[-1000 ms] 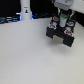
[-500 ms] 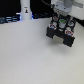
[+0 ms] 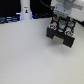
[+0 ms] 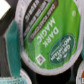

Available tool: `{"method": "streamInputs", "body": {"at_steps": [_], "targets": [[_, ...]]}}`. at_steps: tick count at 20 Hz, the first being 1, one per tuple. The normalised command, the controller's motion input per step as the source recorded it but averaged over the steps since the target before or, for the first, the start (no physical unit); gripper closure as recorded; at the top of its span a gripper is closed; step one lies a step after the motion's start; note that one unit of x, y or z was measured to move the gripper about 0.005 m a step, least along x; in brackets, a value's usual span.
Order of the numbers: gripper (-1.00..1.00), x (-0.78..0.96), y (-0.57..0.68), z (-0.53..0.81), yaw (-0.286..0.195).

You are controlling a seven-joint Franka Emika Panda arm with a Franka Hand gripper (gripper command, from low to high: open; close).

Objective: Open the kcup holder, insert the kcup into the holder, and close the kcup holder

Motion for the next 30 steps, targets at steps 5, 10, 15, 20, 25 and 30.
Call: {"method": "streamInputs", "body": {"at_steps": [5, 10, 15, 20, 25, 30], "targets": [[-1.00, 0.08, 0.01, 0.32, 0.084], [-1.00, 0.23, -0.17, 0.46, 0.101], [-1.00, 0.42, -0.37, 0.42, 0.078], [-1.00, 0.65, -0.48, 0.28, 0.006], [-1.00, 0.76, -0.45, 0.19, -0.003], [-1.00, 0.84, -0.37, 0.10, -0.005]]}}
